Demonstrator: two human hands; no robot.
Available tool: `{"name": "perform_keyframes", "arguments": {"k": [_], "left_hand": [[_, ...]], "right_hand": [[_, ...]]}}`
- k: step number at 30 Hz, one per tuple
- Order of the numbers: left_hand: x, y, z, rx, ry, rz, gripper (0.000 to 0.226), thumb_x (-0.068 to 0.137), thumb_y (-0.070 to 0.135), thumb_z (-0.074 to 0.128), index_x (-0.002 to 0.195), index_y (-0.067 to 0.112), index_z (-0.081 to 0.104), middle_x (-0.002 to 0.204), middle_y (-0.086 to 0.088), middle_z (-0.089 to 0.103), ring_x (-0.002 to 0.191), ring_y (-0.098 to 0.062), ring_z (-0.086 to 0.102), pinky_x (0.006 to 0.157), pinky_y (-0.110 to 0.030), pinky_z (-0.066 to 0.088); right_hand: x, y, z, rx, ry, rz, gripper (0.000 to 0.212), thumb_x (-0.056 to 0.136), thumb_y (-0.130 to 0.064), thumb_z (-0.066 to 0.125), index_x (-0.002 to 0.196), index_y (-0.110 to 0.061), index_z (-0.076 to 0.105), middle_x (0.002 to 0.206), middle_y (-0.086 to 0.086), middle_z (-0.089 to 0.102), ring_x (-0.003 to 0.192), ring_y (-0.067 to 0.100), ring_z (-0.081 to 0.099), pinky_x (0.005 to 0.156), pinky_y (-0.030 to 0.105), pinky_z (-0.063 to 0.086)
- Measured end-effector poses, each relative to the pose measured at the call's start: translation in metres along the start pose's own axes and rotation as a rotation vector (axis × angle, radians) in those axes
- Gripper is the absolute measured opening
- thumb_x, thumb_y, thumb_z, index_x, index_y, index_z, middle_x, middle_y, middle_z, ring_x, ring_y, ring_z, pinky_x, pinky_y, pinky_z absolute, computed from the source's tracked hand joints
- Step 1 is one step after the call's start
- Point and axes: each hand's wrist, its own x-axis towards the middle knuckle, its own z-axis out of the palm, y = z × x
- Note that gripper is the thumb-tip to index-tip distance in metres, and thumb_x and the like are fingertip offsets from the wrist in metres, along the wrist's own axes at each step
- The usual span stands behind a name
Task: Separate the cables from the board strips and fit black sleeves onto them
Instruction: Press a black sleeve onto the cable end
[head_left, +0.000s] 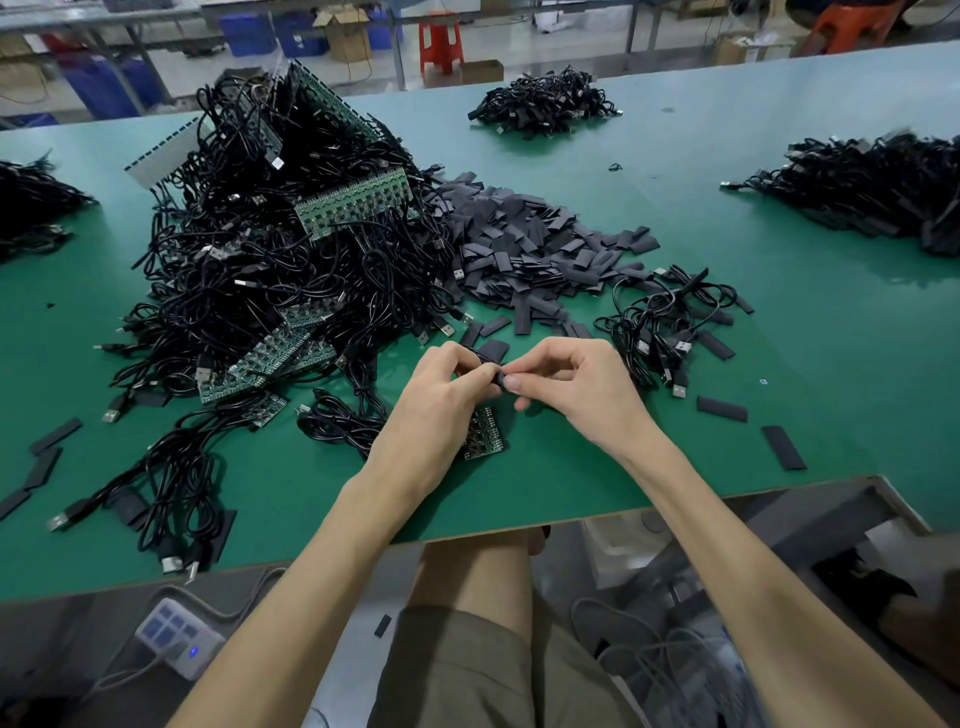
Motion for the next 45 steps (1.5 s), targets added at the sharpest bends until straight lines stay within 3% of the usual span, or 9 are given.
{"name": "perform_keyframes", "arguments": {"k": [6, 10, 13, 17, 21, 26, 31, 36, 45], "left_hand": [[0.0015, -0.0002, 0.0016, 0.005, 0.013, 0.008, 0.021, 0.092, -0.001, 0.071, 0.112, 0.004, 0.072, 0.101, -0.008, 0.058, 0.094, -0.022, 0.054, 0.079, -0.025, 0.04], [0.0019, 0.0015, -0.0013, -0.054, 0.024, -0.052, 0.024, 0.095, 0.0, 0.066, 0.118, 0.004, 0.071, 0.103, -0.003, 0.057, 0.097, -0.011, 0.052, 0.084, -0.01, 0.038], [0.0033, 0.003, -0.002, -0.064, 0.022, -0.066, 0.022, 0.097, 0.002, 0.065, 0.117, 0.003, 0.072, 0.104, -0.008, 0.06, 0.097, -0.019, 0.057, 0.083, -0.02, 0.041], [0.0027, 0.0034, -0.003, -0.234, 0.0, -0.182, 0.02, 0.102, 0.008, 0.058, 0.116, 0.001, 0.07, 0.108, -0.005, 0.057, 0.099, 0.016, 0.054, 0.081, -0.002, 0.038], [0.0032, 0.0006, 0.0008, -0.288, -0.003, -0.23, 0.019, 0.103, 0.012, 0.057, 0.113, 0.001, 0.069, 0.101, 0.005, 0.054, 0.097, 0.014, 0.056, 0.079, 0.001, 0.038], [0.0013, 0.0003, 0.0014, -0.161, -0.014, -0.133, 0.019, 0.099, 0.004, 0.063, 0.116, 0.005, 0.072, 0.106, 0.0, 0.054, 0.096, 0.014, 0.048, 0.085, -0.001, 0.035], [0.0043, 0.0042, -0.0032, -0.171, -0.04, -0.127, 0.058, 0.093, 0.052, 0.045, 0.112, 0.004, 0.07, 0.11, 0.003, 0.053, 0.092, 0.001, 0.046, 0.081, -0.001, 0.035], [0.0016, 0.0039, -0.0028, -0.035, -0.006, -0.052, 0.023, 0.096, 0.005, 0.068, 0.119, 0.001, 0.072, 0.105, -0.009, 0.059, 0.098, -0.014, 0.049, 0.084, -0.012, 0.032], [0.0047, -0.0037, -0.0072, -0.289, 0.136, -0.233, 0.02, 0.091, 0.019, 0.075, 0.11, 0.014, 0.077, 0.097, 0.003, 0.064, 0.088, 0.001, 0.058, 0.077, -0.008, 0.038]], "right_hand": [[0.0001, -0.0006, -0.0005, 0.045, 0.015, 0.007, 0.012, 0.084, -0.004, 0.082, 0.088, -0.014, 0.079, 0.074, 0.009, 0.076, 0.065, 0.022, 0.074, 0.066, 0.028, 0.059], [0.0007, -0.0015, 0.0003, 0.083, 0.026, -0.001, 0.009, 0.087, -0.002, 0.079, 0.092, -0.009, 0.078, 0.075, 0.006, 0.077, 0.069, 0.021, 0.076, 0.067, 0.025, 0.058], [0.0002, -0.0022, -0.001, 0.115, 0.034, -0.005, 0.01, 0.089, 0.001, 0.076, 0.095, -0.007, 0.076, 0.078, 0.003, 0.076, 0.072, 0.017, 0.075, 0.07, 0.023, 0.058], [-0.0004, -0.0029, -0.0015, 0.095, 0.034, 0.0, 0.009, 0.09, 0.001, 0.075, 0.094, -0.007, 0.076, 0.074, 0.005, 0.075, 0.068, 0.018, 0.074, 0.064, 0.025, 0.058], [0.0001, -0.0022, -0.0021, 0.081, 0.029, -0.003, 0.009, 0.089, 0.0, 0.077, 0.092, -0.008, 0.076, 0.078, 0.019, 0.075, 0.064, 0.018, 0.073, 0.062, 0.027, 0.059], [0.0005, 0.0005, -0.0026, 0.077, 0.017, 0.006, 0.009, 0.087, 0.0, 0.078, 0.091, -0.008, 0.077, 0.074, 0.008, 0.076, 0.062, 0.018, 0.072, 0.062, 0.028, 0.059], [0.0014, 0.0017, -0.0028, 0.054, 0.012, 0.01, 0.01, 0.087, 0.0, 0.079, 0.091, -0.009, 0.077, 0.075, 0.009, 0.076, 0.062, 0.02, 0.072, 0.065, 0.031, 0.06], [0.0007, 0.0008, -0.0023, 0.052, 0.025, 0.011, 0.008, 0.087, -0.002, 0.079, 0.092, -0.008, 0.077, 0.077, 0.012, 0.076, 0.063, 0.02, 0.072, 0.065, 0.031, 0.06], [0.0012, 0.0028, -0.0042, 0.098, 0.153, 0.001, 0.014, 0.089, -0.003, 0.077, 0.092, -0.016, 0.076, 0.082, 0.015, 0.075, 0.072, 0.021, 0.074, 0.075, 0.032, 0.058]]}}
